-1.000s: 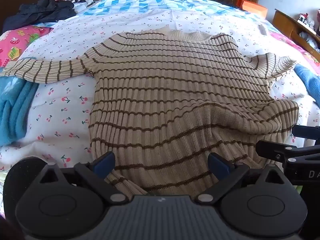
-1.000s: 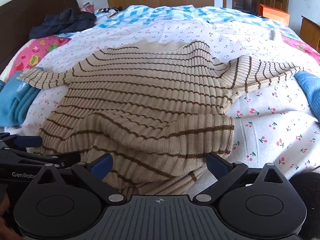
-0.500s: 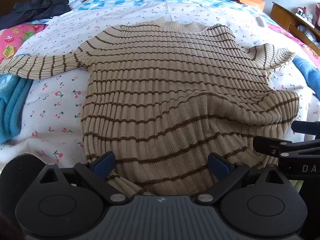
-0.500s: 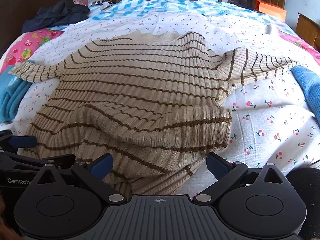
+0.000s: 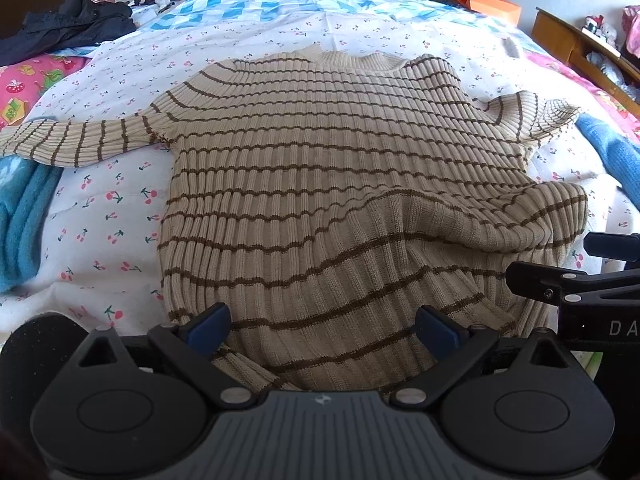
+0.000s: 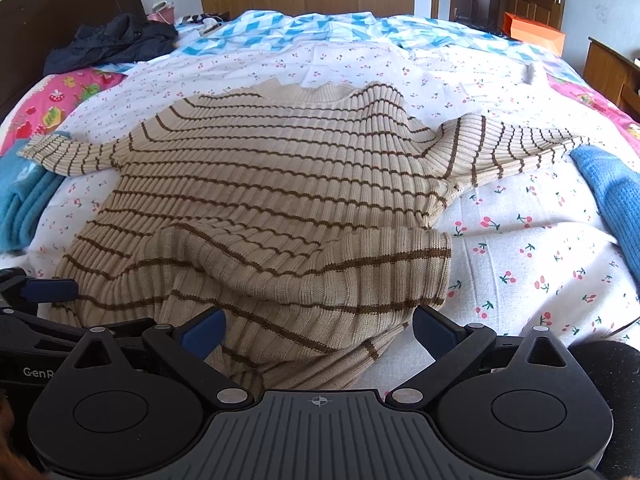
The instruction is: Fold small clothes
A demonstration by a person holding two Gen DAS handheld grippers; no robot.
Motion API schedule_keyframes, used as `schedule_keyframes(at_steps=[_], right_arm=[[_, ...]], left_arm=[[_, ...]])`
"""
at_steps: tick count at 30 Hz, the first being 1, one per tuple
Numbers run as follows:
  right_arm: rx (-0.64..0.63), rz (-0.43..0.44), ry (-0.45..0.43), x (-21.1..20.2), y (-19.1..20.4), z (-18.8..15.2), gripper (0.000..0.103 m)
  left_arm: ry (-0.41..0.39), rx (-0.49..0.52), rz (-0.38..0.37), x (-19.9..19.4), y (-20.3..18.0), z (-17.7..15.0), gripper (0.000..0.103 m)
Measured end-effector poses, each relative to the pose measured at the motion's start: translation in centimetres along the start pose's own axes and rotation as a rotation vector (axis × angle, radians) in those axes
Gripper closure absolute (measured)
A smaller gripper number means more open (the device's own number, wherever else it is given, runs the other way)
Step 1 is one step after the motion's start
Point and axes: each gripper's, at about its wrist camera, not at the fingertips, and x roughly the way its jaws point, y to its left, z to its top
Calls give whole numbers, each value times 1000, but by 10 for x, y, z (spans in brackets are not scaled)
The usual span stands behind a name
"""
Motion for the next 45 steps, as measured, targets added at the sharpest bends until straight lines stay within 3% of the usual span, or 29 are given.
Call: schedule_keyframes(at_steps=[31, 45], right_arm=[[-40, -24, -64, -15, 11, 3, 3], [-54, -26, -80, -20, 15, 2, 3]], left_arm=[[-37, -35, -26, -8, 1, 0, 0], [-61, -15, 5, -14, -2, -3, 0]])
